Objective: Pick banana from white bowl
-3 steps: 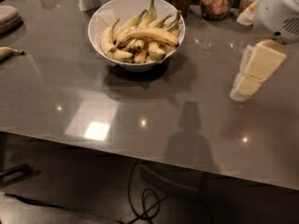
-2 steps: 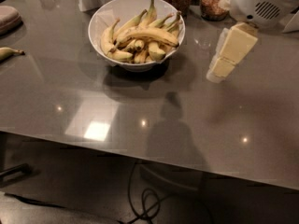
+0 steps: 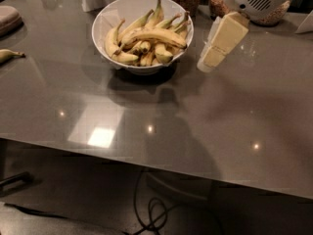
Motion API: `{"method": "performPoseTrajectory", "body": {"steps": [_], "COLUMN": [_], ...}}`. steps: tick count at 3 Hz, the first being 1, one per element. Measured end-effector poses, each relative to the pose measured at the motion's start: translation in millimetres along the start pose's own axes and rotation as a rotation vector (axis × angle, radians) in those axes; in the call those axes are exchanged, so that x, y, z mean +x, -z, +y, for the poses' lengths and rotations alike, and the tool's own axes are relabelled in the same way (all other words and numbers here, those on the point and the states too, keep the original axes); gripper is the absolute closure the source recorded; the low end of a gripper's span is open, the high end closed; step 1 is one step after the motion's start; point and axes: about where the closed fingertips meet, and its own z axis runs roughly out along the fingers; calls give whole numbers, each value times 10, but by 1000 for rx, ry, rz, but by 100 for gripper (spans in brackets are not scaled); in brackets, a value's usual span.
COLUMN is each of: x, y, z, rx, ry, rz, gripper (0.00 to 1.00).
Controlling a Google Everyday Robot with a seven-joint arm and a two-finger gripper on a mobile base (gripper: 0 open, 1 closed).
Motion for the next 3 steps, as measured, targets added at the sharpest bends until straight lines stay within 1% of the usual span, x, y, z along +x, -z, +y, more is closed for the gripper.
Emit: {"method": "performPoseTrajectory", "body": {"steps": [1, 2, 3], "x": [-6, -59, -101], "y": [-34, -154, -229], "z": [-32, -233, -364], "rx": [6, 25, 36], "ry": [-14, -52, -76], "rz": [-36, -144, -213], "gripper": [0, 0, 0]}}
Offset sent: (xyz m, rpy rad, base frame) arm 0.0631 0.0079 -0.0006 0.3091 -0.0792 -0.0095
